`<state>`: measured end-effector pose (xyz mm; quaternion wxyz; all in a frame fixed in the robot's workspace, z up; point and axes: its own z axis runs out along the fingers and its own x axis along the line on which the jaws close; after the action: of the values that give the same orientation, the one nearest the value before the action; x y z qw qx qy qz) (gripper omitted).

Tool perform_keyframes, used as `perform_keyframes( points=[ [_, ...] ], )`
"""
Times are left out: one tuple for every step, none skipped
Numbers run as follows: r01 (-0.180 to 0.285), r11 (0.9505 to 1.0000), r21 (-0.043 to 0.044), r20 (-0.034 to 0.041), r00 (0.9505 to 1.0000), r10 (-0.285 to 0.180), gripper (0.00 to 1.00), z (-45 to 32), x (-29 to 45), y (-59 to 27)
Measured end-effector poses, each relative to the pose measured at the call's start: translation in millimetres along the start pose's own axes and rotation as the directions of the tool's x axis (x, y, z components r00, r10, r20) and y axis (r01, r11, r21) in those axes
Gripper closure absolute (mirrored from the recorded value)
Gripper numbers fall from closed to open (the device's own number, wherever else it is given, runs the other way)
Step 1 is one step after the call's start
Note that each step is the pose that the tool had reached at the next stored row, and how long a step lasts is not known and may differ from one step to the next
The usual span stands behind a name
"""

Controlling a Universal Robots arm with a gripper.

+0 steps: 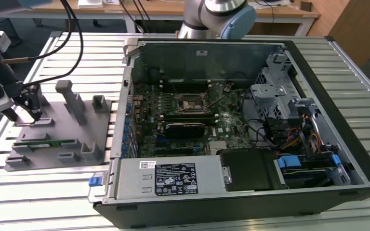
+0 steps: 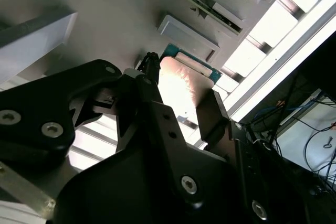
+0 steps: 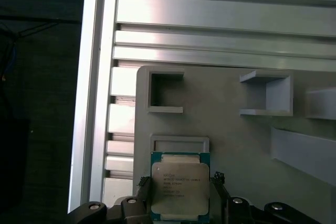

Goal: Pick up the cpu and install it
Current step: 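Pick up the cpu and move it towards the insertion slot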

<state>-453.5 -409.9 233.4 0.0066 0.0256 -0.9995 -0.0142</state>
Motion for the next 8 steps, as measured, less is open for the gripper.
perform_keyframes(
  points=[
    [0.000,1.0000,-0.0001,0.0000,1.0000,0.000,0.47,-0.4,0.0,0.0],
    [0.000,1.0000,0.0001,-0.0001,1.0000,0.000,0.47,-0.9,0.0,0.0],
    [0.000,1.0000,0.0000,-0.0001,1.0000,0.000,0.47,-1.4,0.0,0.1],
    [0.000,1.0000,0.0000,-0.0001,1.0000,0.000,0.47,-1.9,0.0,0.1],
    [0.000,1.0000,0.0000,-0.0001,1.0000,0.000,0.47,-2.4,0.0,0.1],
    [0.000,1.0000,0.0000,0.0000,1.0000,0.000,0.47,-2.8,0.0,0.1],
    [0.000,1.0000,0.0000,0.0001,1.0000,0.000,0.47,-3.2,0.0,0.1],
    [0.000,1.0000,0.0000,-0.0001,1.0000,0.000,0.47,-3.7,0.0,0.1]
  ],
)
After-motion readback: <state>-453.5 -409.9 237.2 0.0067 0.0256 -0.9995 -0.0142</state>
